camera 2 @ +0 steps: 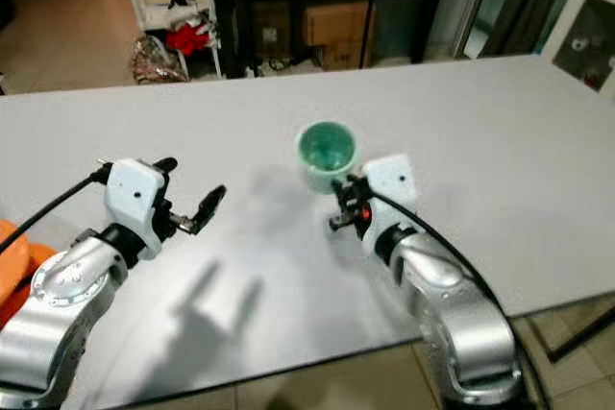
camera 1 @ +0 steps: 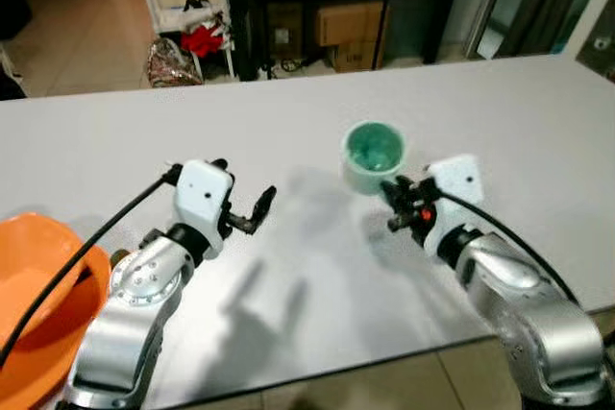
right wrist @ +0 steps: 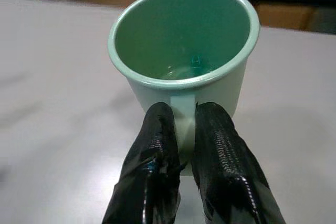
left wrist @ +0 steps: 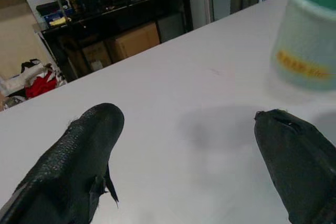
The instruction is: Setting the table
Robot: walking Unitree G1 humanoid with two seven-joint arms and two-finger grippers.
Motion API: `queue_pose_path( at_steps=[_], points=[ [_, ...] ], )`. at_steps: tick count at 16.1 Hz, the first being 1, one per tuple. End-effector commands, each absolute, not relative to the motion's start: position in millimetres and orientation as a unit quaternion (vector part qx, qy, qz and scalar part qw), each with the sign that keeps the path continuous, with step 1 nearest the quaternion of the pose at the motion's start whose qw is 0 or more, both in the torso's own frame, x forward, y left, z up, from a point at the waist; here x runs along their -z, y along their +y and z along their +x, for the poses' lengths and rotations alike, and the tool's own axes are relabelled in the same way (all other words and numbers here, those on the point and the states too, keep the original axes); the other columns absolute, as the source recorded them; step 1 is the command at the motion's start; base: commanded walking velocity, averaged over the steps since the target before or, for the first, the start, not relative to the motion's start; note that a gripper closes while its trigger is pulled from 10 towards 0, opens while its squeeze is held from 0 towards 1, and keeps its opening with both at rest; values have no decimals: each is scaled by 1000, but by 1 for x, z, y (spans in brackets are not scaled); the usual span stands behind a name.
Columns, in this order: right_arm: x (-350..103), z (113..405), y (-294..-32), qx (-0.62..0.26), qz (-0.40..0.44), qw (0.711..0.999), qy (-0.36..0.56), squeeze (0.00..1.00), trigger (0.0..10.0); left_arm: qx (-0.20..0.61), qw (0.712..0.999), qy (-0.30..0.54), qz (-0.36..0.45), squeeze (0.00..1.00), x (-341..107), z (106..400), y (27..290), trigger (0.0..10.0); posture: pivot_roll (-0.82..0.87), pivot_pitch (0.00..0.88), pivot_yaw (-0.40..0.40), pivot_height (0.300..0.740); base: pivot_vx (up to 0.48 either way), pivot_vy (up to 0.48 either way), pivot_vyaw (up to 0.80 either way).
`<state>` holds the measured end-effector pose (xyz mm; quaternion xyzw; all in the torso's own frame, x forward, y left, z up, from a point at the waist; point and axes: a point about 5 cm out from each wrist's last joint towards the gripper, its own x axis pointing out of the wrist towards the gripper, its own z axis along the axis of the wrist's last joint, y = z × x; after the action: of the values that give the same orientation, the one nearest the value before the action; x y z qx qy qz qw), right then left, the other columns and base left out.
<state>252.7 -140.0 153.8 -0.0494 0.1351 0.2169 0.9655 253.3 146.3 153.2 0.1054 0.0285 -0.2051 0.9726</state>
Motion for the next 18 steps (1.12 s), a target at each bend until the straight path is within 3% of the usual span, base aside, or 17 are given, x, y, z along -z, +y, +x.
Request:
queue_pose_path(
  at_steps=[1,4,8,11,18],
  points=[
    [-153,254,-130,-262,-41,953,147,0,10000,192,974,27,115,157,-156,253,154,10000,101,0,11,740,289,0,800],
    [-149,264,-124,-322,-68,927,180,0,10000,237,963,36,125,137,-155,252,151,10000,105,0,0,740,0,0,0],
    [-148,293,-124,-331,-75,920,194,0,10000,319,937,57,126,137,-153,247,146,10000,108,0,5,740,0,0,0],
    [-135,327,-119,-342,-80,911,216,0,10000,405,899,100,135,145,-149,241,146,10000,103,0,28,740,0,0,0],
    [-132,359,-113,-320,-56,923,207,0,10000,441,879,123,131,137,-149,234,145,10000,126,0,19,740,0,0,0]
  ],
)
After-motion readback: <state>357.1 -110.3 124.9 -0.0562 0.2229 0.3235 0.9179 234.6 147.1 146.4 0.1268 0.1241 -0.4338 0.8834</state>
